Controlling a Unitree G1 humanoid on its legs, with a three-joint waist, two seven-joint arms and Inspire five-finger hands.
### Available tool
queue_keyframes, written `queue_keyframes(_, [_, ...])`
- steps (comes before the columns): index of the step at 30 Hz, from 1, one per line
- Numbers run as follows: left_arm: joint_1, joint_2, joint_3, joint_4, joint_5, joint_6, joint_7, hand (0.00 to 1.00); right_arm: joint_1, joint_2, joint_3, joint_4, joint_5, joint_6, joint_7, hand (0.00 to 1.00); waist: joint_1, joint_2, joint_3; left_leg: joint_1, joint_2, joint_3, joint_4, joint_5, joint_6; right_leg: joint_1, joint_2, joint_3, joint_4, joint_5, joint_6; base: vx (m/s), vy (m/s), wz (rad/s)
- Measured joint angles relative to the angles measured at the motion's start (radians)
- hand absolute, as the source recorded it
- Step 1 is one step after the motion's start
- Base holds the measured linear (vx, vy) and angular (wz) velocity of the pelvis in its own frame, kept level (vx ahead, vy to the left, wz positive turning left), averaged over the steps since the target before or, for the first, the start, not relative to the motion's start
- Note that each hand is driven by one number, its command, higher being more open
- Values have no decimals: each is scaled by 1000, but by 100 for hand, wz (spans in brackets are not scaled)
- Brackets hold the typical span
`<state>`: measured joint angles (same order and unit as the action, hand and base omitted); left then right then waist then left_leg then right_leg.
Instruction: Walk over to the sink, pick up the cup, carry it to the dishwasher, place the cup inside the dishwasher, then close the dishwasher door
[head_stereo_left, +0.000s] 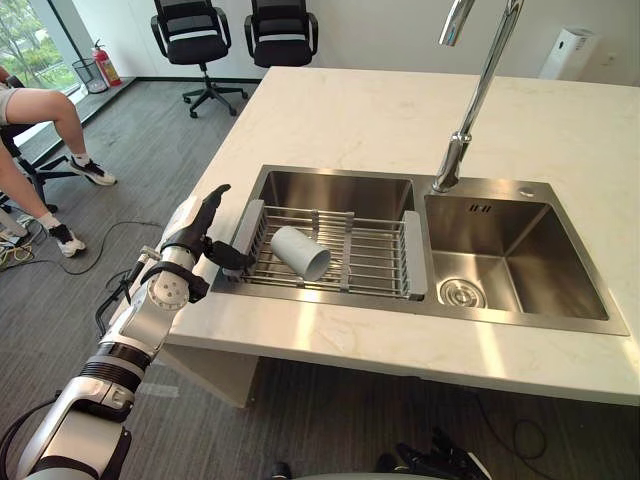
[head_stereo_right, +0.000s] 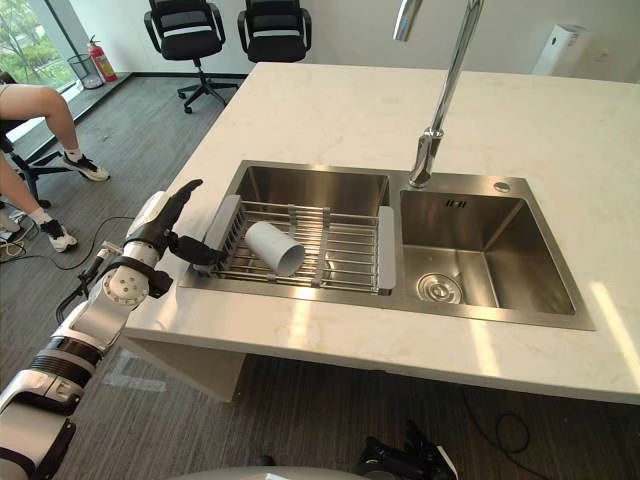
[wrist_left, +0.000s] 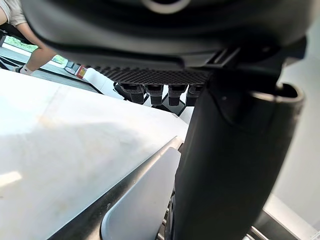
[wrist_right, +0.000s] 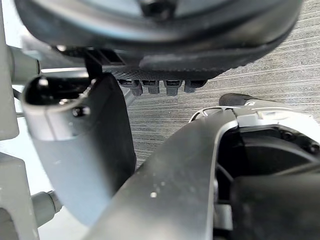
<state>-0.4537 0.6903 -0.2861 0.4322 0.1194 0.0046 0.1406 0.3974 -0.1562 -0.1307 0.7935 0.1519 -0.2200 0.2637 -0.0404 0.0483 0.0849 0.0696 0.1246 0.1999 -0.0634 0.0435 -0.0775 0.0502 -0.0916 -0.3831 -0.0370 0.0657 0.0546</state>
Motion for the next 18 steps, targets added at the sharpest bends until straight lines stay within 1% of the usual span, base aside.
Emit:
queue_keyframes(4, [0,-2,0,0,36,-15,32,100,7,0,-3,-3,-1,-15,0,100,0,6,2,-1,2,3,2,-1,0,-2,0,2,2,-3,2,0,0,0])
queue_keyframes(10, [5,-2,-6,-8,120,-73,61,100,7,0,-18,-5,-6,-24,8,100,-3,19,3,-6,5,11,2,-4,-1,-24,-3,11,30,-15,0,22,7,-4])
queue_keyframes(14, [5,-2,-57,-53,188,-83,87,100,8,-2,-22,-6,-8,-40,12,100,-4,26,4,-5,6,16,2,-5,-3,-43,-13,17,70,-39,1,22,5,-2])
queue_keyframes(18, [5,-2,-103,-96,196,-87,96,100,8,-5,-30,-6,-8,-55,18,100,-8,38,4,-2,6,22,2,-6,-4,-60,-19,23,105,-58,1,4,0,-2])
